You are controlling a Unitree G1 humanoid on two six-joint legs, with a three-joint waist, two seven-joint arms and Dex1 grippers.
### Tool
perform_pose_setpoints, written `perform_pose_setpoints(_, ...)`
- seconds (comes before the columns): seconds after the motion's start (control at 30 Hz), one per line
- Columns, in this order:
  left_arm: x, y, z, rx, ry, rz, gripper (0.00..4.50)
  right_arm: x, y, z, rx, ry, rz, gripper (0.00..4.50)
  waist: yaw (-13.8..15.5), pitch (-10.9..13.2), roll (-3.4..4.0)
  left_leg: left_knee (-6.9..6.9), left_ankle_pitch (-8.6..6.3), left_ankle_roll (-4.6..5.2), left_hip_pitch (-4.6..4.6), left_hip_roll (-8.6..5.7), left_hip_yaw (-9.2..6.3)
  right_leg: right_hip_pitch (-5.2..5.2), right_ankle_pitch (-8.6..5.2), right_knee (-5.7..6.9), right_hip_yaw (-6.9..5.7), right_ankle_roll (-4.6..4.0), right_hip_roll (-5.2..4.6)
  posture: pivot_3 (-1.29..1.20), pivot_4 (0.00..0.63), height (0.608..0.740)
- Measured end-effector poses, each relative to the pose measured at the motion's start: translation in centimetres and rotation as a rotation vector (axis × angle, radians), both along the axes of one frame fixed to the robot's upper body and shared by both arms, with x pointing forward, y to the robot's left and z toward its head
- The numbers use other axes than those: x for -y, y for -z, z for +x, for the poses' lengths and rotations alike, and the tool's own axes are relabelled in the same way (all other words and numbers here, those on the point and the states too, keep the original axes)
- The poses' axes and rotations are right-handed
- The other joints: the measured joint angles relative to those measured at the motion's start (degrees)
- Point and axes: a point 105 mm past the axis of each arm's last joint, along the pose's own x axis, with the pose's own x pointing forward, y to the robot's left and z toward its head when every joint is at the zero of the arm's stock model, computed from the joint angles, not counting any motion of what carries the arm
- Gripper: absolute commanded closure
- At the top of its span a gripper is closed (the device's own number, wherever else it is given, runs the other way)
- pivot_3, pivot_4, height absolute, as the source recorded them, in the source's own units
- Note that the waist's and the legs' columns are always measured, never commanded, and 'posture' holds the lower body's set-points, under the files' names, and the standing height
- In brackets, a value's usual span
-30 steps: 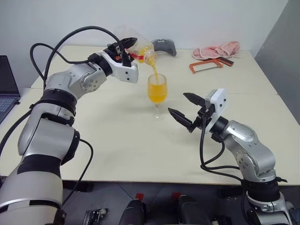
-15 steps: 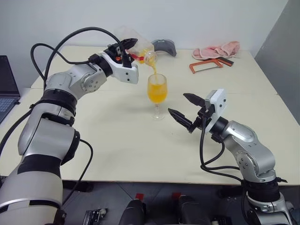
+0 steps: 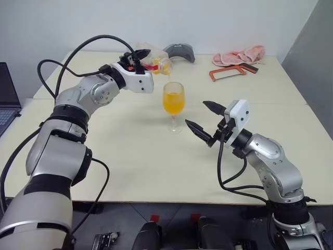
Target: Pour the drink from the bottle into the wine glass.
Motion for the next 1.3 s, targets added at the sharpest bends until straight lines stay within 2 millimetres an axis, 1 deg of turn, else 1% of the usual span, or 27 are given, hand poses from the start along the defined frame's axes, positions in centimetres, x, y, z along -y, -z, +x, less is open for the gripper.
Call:
perform_pose_setpoints(0.1,0.0,0.0,0.2,-0.074,0.021,-0.221,2.84,-0.5,-0.1,-0.2,0.027,-0.024,-0.013,0.0,-0.03,0.0,-0.01,0.03,0.03,-0.04,0.0,0.0,0.0,0.0,0.0,0.01,0.0,0.0,-0.02,0.0,0.15,0.74)
perform_pose_setpoints(0.17,-0.1,0.0,0.3,-0.117,0.031,-0.335,2.84,-0.8,-0.2,-0.3,0.042,-0.038,-0.021,0.0,-0.17,0.0,0.0,0.04,0.07,-0.12,0.0,0.01,-0.01,0.0,0.0,0.03,0.01,0.0,-0.02,0.0,0.15,0.74)
perform_pose_setpoints(0.2,-0.5,-0.2,0.3,-0.14,0.04,-0.434,2.84,-1.0,-0.2,-0.5,0.047,-0.053,-0.032,0.0,-0.37,0.0,0.0,0.04,0.07,-0.13,0.0,0.02,-0.02,0.0,0.0,0.03,0.0,0.0,-0.02,0.0,0.15,0.74)
perform_pose_setpoints(0.3,-2.1,-0.8,0.1,-0.18,0.04,-0.604,2.84,-1.3,0.0,-0.8,0.033,-0.102,-0.047,0.0,-0.85,-0.01,-0.01,0.03,0.08,-0.14,0.01,0.06,-0.06,0.0,0.0,0.06,0.0,0.0,-0.02,0.0,0.15,0.74)
perform_pose_setpoints(0.37,-3.4,-0.6,-0.1,-0.214,0.036,-0.722,2.84,-1.5,-0.1,-1.0,0.022,-0.136,-0.057,0.0,-1.17,-0.03,0.01,0.02,0.08,-0.14,0.08,0.1,-0.13,0.0,0.0,0.09,0.08,-0.01,-0.02,0.0,0.15,0.74)
perform_pose_setpoints(0.43,-4.6,0.8,-0.2,-0.275,0.013,-0.804,2.84,-1.7,-0.3,-1.2,0.011,-0.163,-0.058,0.0,-1.39,-0.03,0.01,0.02,0.08,-0.14,0.11,0.11,-0.21,0.0,0.0,0.16,0.07,-0.01,-0.02,0.0,0.15,0.74)
perform_pose_setpoints(0.5,-5.8,2.8,-0.7,-0.345,-0.017,-0.868,2.84,-2.1,-0.2,-1.2,-0.015,-0.183,-0.066,0.0,-1.62,-0.04,0.01,0.03,0.08,-0.14,0.11,0.12,-0.25,0.0,0.0,0.18,0.09,-0.01,-0.02,0.0,0.15,0.74)
perform_pose_setpoints(0.53,-6.6,4.2,-1.3,-0.39,-0.031,-0.917,2.84,-2.6,-0.1,-1.1,-0.033,-0.193,-0.088,0.0,-2.1,-0.05,0.04,0.02,0.08,-0.15,0.17,0.2,-0.25,0.0,0.0,0.26,0.16,-0.01,-0.05,0.0,0.15,0.74)
perform_pose_setpoints(0.57,-7.6,6.1,-2.0,-0.454,-0.054,-0.98,2.84,-3.3,-0.2,-1.1,-0.047,-0.206,-0.113,0.0,-2.65,-0.06,0.05,0.02,0.08,-0.15,0.24,0.28,-0.24,0.0,0.0,0.32,0.22,-0.01,-0.12,0.0,0.15,0.74)
perform_pose_setpoints(0.63,-9.1,9.8,-3.0,-0.581,-0.122,-1.076,2.84,-4.1,-0.3,-1.1,-0.066,-0.224,-0.146,0.0,-2.7,-0.07,0.02,0.04,0.08,-0.14,0.19,0.27,-0.46,0.0,0.0,0.32,0.08,-0.01,-0.11,0.0,0.15,0.74)
perform_pose_setpoints(0.67,-9.8,11.2,-3.5,-0.624,-0.151,-1.134,2.84,-4.4,-0.2,-1.2,-0.076,-0.232,-0.157,0.0,-2.55,-0.08,-0.01,0.08,0.07,-0.12,0.14,0.27,-0.61,0.0,0.0,0.33,0.0,-0.01,-0.11,0.0,0.15,0.74)
perform_pose_setpoints(0.7,-10.3,11.8,-3.8,-0.648,-0.168,-1.173,2.84,-4.7,-0.1,-1.2,-0.086,-0.234,-0.164,0.0,-2.42,-0.08,-0.03,0.15,0.05,-0.09,0.06,0.27,-0.74,0.0,0.0,0.34,-0.06,-0.01,-0.11,0.0,0.15,0.74)
perform_pose_setpoints(0.73,-10.9,12.0,-4.1,-0.655,-0.175,-1.215,2.84,-5.1,0.1,-1.2,-0.097,-0.24,-0.17,0.0,-2.19,-0.08,-0.04,0.23,0.03,-0.05,-0.02,0.23,-0.86,0.0,0.0,0.36,-0.1,-0.01,-0.1,0.0,0.15,0.74)
perform_pose_setpoints(0.83,-12.0,10.9,-4.5,-0.626,-0.155,-1.296,2.84,-6.3,-0.1,-1.5,-0.1,-0.267,-0.179,0.0,-1.26,-0.1,-0.06,0.38,0.01,-0.01,-0.01,0.13,-0.84,0.08,0.0,0.38,-0.16,-0.01,-0.14,0.0,0.15,0.74)
perform_pose_setpoints(0.9,-12.5,10.6,-4.7,-0.621,-0.146,-1.324,2.84,-6.9,-0.3,-1.6,-0.098,-0.278,-0.187,0.0,-0.87,-0.11,-0.07,0.42,0.0,0.0,0.0,0.11,-0.83,0.11,0.0,0.37,-0.15,-0.01,-0.15,0.0,0.15,0.74)
perform_pose_setpoints(1.0,-13.0,11.5,-4.9,-0.653,-0.163,-1.362,2.84,-7.2,-0.1,-1.2,-0.113,-0.262,-0.202,0.0,-0.7,-0.13,-0.1,0.44,0.0,0.0,-0.01,0.11,-0.86,0.11,0.0,0.37,-0.18,-0.01,-0.15,0.0,0.15,0.74)
perform_pose_setpoints(1.17,-13.0,12.8,-4.9,-0.713,-0.187,-1.363,2.84,-7.6,0.6,-0.7,-0.15,-0.244,-0.221,0.0,-0.83,-0.13,-0.1,0.43,0.0,0.01,0.0,0.11,-0.83,0.1,0.0,0.38,-0.17,-0.01,-0.14,0.0,0.15,0.74)
perform_pose_setpoints(1.3,-12.9,12.9,-4.8,-0.727,-0.2,-1.328,2.84,-7.9,0.5,-0.6,-0.156,-0.241,-0.216,0.0,-0.86,-0.14,-0.11,0.41,-0.01,0.01,0.03,0.11,-0.83,0.1,0.0,0.38,-0.16,-0.01,-0.13,0.0,0.15,0.74)
